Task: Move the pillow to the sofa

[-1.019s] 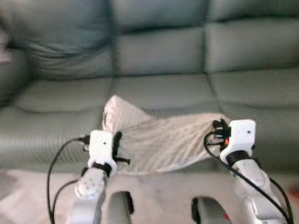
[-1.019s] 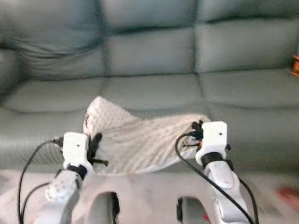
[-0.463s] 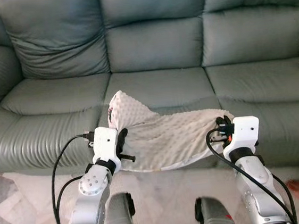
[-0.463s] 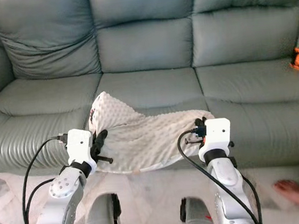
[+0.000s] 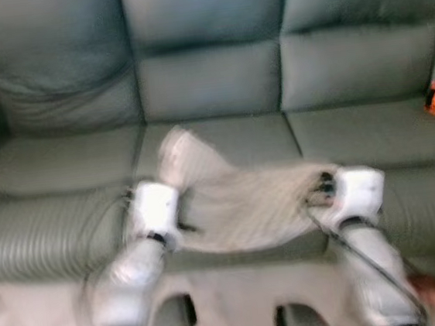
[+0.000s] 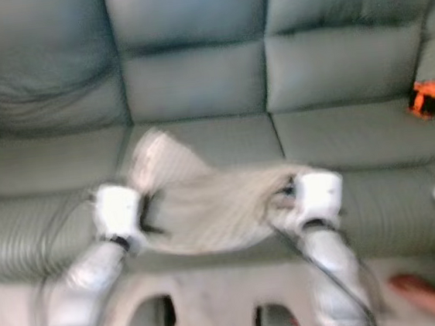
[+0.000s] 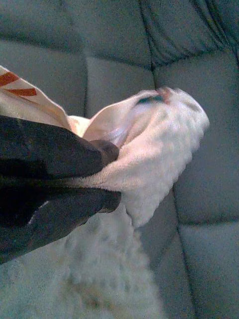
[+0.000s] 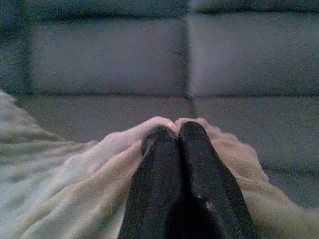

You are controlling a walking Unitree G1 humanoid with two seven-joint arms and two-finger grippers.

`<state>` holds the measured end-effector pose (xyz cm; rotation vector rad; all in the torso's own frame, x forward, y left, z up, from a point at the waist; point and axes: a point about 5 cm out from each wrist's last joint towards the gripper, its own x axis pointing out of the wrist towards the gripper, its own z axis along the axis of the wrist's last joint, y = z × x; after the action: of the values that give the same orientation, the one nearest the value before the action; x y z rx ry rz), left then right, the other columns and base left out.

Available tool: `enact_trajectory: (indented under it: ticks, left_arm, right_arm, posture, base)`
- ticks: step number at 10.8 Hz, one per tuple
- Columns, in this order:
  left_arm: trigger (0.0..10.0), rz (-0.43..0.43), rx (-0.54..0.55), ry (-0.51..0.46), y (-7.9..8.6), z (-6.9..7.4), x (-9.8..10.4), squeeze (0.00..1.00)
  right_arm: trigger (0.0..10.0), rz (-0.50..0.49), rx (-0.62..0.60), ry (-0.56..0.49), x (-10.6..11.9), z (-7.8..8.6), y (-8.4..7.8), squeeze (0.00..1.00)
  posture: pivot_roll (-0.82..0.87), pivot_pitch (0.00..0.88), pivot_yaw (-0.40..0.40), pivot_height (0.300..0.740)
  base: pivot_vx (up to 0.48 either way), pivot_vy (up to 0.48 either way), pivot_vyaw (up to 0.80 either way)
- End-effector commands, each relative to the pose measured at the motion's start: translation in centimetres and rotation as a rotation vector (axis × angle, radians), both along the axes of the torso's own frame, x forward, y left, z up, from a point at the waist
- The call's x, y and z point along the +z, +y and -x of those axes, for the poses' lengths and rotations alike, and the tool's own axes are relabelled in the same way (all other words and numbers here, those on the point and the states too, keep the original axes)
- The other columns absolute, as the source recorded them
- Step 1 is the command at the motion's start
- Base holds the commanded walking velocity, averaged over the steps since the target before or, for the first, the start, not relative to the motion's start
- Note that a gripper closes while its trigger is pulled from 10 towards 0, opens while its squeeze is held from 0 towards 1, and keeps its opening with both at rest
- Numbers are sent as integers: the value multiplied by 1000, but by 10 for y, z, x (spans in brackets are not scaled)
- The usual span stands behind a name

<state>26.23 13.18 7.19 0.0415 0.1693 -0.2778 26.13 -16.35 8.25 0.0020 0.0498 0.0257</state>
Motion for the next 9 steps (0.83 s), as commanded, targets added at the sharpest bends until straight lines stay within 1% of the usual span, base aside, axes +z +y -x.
enact_trajectory:
  ticks: [1,2,4,6,9]
  left_arm:
    - [10000,28,-51,-43,-15,-3,10,0]
    - [10000,29,-52,-42,-16,-3,10,0]
    - [10000,13,-22,-53,-14,-4,10,0]
    - [10000,5,-19,-50,-12,-5,10,0]
    - [10000,0,-25,-47,-13,-4,10,0]
  right_arm:
    - [10000,26,-34,-8,2,3,-13,0]
    - [10000,29,-31,-8,2,3,-13,0]
    - [10000,40,-9,-9,2,3,-11,0]
    - [10000,27,-8,-7,1,4,-9,0]
    - [10000,23,-14,-9,1,4,-9,0]
  posture:
    - [-56,0,48,630]
    - [-56,0,48,630]
    - [-56,0,49,630]
    - [-56,0,51,630]
    - [-53,0,50,630]
  base:
    - [398,0,0]
    - [401,0,0]
    - [0,0,619]
    - [0,0,491]
    - [0,0,0]
